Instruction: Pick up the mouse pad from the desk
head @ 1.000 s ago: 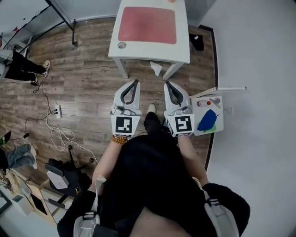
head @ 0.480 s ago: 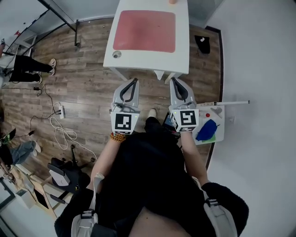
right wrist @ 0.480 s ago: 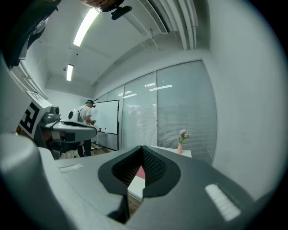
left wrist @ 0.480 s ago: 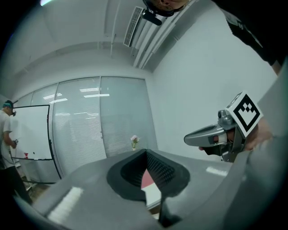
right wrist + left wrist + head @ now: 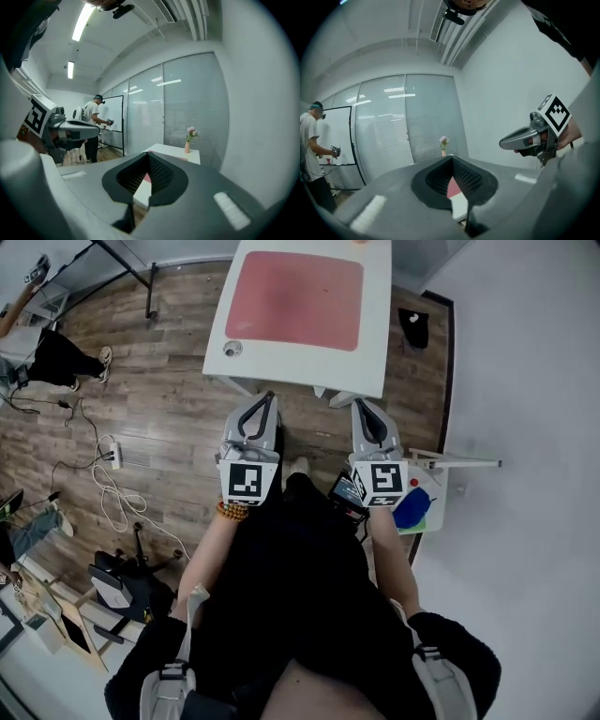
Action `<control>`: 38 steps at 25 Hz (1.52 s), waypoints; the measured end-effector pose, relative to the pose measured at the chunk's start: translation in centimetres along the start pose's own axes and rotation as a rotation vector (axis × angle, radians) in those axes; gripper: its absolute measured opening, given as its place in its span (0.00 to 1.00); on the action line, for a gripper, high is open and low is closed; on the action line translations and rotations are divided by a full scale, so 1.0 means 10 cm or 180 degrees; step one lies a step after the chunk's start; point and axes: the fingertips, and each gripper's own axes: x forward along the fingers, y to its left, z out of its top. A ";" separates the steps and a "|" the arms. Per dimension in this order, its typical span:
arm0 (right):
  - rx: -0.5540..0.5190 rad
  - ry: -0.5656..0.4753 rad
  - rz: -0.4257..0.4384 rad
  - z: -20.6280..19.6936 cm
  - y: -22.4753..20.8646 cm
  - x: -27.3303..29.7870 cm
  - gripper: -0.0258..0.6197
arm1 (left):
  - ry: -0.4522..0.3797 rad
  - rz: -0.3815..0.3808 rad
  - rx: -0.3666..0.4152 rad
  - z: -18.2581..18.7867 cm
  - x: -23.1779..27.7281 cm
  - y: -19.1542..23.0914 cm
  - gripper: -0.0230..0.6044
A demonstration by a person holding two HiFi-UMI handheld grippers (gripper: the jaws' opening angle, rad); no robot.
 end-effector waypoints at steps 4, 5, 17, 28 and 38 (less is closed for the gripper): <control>-0.0059 0.0010 -0.0027 0.10 -0.04 0.20 0.08 | 0.0029 -0.0083 -0.0080 -0.15 0.25 0.16 0.04; -0.0085 0.0019 -0.0048 0.14 -0.06 0.29 0.08 | 0.0012 -0.0123 -0.0068 -0.15 0.35 0.22 0.04; -0.0711 0.0251 0.0092 0.50 -0.11 1.50 0.08 | -0.0038 -0.0543 0.0133 -0.35 1.31 0.99 0.04; -0.0907 0.0708 -0.0132 0.18 -0.44 2.06 0.08 | 0.0383 -0.0984 0.0374 -1.06 1.75 1.39 0.05; -0.1758 0.1157 0.0413 -0.39 -0.54 2.54 0.12 | 0.0701 -0.1371 0.0951 -1.60 2.09 1.19 0.14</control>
